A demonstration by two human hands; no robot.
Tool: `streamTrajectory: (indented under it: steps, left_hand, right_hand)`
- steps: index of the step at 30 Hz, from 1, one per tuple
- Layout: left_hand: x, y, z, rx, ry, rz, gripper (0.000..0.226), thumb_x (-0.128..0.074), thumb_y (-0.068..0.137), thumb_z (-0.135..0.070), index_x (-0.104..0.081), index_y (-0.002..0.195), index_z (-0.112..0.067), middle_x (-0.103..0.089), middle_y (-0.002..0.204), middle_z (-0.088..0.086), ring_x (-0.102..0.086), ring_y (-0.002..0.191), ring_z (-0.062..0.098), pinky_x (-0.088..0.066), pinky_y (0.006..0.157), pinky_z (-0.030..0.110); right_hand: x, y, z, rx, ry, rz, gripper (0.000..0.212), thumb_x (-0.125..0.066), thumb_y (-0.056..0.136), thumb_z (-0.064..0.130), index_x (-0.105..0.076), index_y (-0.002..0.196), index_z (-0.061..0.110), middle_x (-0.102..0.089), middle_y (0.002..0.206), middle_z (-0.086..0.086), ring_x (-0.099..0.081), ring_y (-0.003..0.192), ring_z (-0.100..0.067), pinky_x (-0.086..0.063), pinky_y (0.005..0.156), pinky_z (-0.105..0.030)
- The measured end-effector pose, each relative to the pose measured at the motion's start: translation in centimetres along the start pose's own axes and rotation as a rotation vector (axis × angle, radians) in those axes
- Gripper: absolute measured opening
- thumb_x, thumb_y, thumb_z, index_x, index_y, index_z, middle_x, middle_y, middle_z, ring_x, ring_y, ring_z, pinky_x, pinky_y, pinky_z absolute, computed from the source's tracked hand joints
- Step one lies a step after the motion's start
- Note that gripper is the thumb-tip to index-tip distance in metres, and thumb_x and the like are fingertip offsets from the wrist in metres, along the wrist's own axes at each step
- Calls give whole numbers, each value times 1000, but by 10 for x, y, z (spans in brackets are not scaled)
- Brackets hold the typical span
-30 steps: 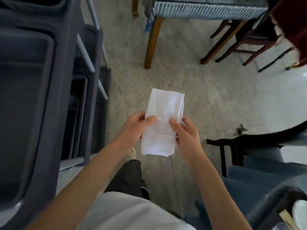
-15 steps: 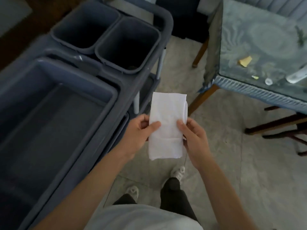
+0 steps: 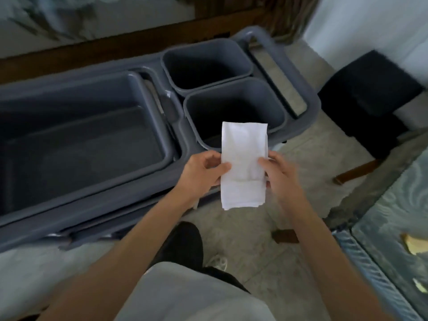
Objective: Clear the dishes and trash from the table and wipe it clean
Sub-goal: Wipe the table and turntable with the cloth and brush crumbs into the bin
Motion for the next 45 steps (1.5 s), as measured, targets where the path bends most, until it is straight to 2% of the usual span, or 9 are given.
streamTrajectory:
  steps: [13, 18, 21, 25, 30, 33, 37, 40, 45]
  left_hand:
    - [-16, 62, -6, -69, 445, -379, 35, -78, 87, -25, -60, 117, -24, -69, 84, -12, -67, 74, 0, -57, 70, 18]
    - [-14, 60, -22, -218, 688, -516, 34, -81, 84, -21, -66, 114, -19, -61, 100, -3, -64, 76, 13, -60, 66, 41]
    - [-17, 70, -35, -358, 877, -442, 47, -83, 78, -33, -68, 121, -19, -59, 115, 0, -55, 105, 24, -59, 66, 43]
    - [-38, 88, -37, -393, 1105, -134, 79, -70, 78, -62, -54, 144, -22, -47, 152, -1, -32, 146, 27, -38, 114, 49]
    - [-63, 98, -19, -237, 1261, 34, 102, -68, 79, -66, -26, 158, -18, -32, 162, 4, -28, 150, 23, -9, 127, 50]
    - [-71, 99, -12, -287, 1275, -9, 106, -84, 67, -55, -38, 150, -10, -51, 148, 9, -47, 139, 26, -23, 123, 50]
    - [-73, 105, -8, -381, 1290, -196, 94, -97, 49, -44, -64, 127, -4, -72, 119, 8, -68, 114, 25, -41, 113, 42]
    - [-69, 115, 0, -321, 1266, -209, 80, -96, 49, -35, -67, 118, -7, -75, 104, 2, -72, 100, 20, -44, 110, 39]
    - [-66, 124, 2, -314, 1315, -221, 48, -93, 43, -17, -70, 86, -19, -64, 57, -10, -65, 52, 13, -57, 91, 33]
  right_hand:
    - [8, 117, 14, 173, -453, 148, 38, -61, 103, 29, -51, 139, 24, -66, 117, 9, -66, 97, -3, -61, 81, -32]
    - [18, 130, 24, 268, -584, 196, 41, -69, 98, 33, -54, 137, 27, -66, 101, 18, -65, 89, 6, -52, 68, -10]
    - [18, 136, 36, 360, -660, 194, 43, -70, 98, 32, -56, 138, 24, -67, 107, 10, -66, 89, 0, -57, 71, -17]
    - [7, 140, 48, 443, -873, 280, 51, -65, 100, 31, -48, 147, 20, -52, 131, -2, -65, 88, -9, -55, 73, -19]
    - [-6, 138, 61, 558, -1077, 379, 55, -68, 97, 21, -47, 148, 18, -41, 143, -6, -62, 112, -23, -60, 90, -39]
    - [-19, 130, 59, 756, -1233, 562, 79, -76, 87, 21, -37, 156, 15, -29, 162, -8, -30, 147, -30, -41, 113, -44]
    - [-33, 136, 28, 812, -1453, 870, 122, -75, 77, 64, -3, 164, 16, -1, 173, 1, 6, 159, -23, -3, 126, -45]
    - [-38, 145, 27, 878, -1450, 787, 116, -80, 70, 57, -25, 161, 9, -40, 163, -7, -29, 154, -24, -16, 124, -41]
    - [-38, 154, 29, 1042, -1284, 657, 74, -97, 57, 36, -70, 122, 12, -77, 108, -3, -75, 99, -21, -52, 102, -40]
Point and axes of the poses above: each hand's wrist, its own y-axis towards the middle knuckle, its own x-axis out of the back of the hand, z = x × y, the point moved 7 cm from there along y, towards the middle knuckle
